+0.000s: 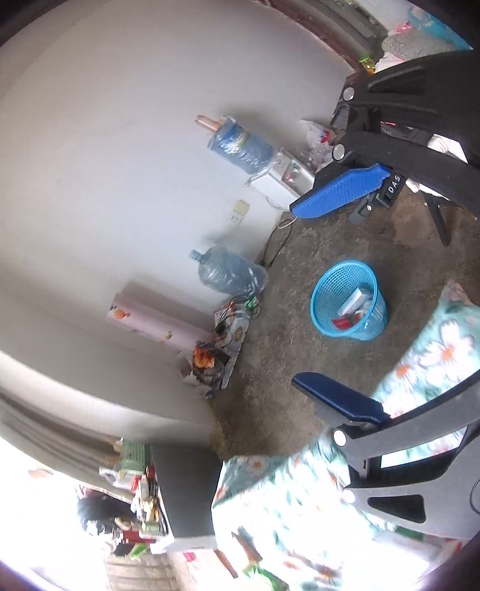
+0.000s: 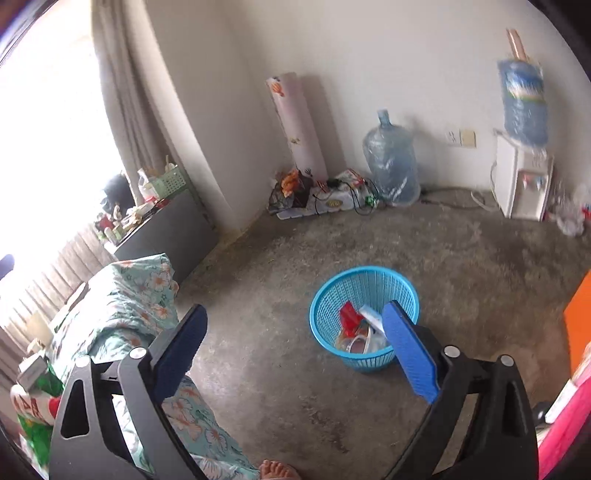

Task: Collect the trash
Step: 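Move both tools back to the bed toward the white cable box, then grasp the white cable box with the right tool and lift it off the bed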

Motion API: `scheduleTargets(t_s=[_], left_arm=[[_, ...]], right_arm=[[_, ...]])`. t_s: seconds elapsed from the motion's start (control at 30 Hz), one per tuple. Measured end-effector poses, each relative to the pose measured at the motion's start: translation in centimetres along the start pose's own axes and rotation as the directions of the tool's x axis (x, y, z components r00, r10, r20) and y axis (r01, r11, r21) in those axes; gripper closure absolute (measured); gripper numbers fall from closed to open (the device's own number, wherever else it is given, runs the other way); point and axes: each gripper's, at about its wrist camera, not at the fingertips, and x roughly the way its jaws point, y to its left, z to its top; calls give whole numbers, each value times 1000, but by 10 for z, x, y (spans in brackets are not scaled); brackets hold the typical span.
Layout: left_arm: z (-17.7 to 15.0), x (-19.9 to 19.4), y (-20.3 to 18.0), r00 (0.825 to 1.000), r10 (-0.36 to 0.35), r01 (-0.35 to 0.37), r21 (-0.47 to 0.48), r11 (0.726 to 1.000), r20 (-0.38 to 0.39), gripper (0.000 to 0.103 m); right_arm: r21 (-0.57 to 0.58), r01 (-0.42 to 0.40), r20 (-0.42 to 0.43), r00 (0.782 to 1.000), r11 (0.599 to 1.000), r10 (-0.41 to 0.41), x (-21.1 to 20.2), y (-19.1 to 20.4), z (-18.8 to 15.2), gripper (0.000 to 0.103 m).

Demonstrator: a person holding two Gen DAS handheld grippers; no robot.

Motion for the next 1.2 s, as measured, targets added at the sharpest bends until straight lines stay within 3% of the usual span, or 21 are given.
scheduleTargets(t_s=[0.1,0.3,0.4,0.53,0.67,0.93,1.07,1.17,1.2], left_arm=[[-18,-70,35,989,126,-124,-39,992,75,20],[-67,-178,105,928,357,-335,-185,924,102,19],[-92,-210,133,897,432,-398,-252,882,95,19],[-114,-233,160,878,471,-423,-321,847,87,19],[-128,-240,176,878,473,-419,-355,836,78,19],[-146,-217,187,915,398,-349,-368,862,64,19],[-149,-212,190,932,354,-302,-380,874,74,19],[-142,-211,193,940,328,-273,-378,885,90,19],[-138,-212,195,942,321,-263,-379,888,100,19]], right_arm=[[-95,-23,47,999,995,27,-26,40,3,6],[-155,-241,-19,970,958,241,-45,108,-1,6],[-184,-337,-84,941,923,327,-46,145,-7,6],[-156,-459,-186,883,875,430,-45,182,-21,6],[-175,-511,-261,848,842,460,-43,209,-32,6],[-199,-594,-331,789,779,517,-36,248,-26,6],[-215,-656,-386,738,724,554,-28,278,-23,6],[-241,-677,-411,721,696,559,-24,302,-21,6],[-237,-695,-423,702,678,572,-23,309,-20,6]])
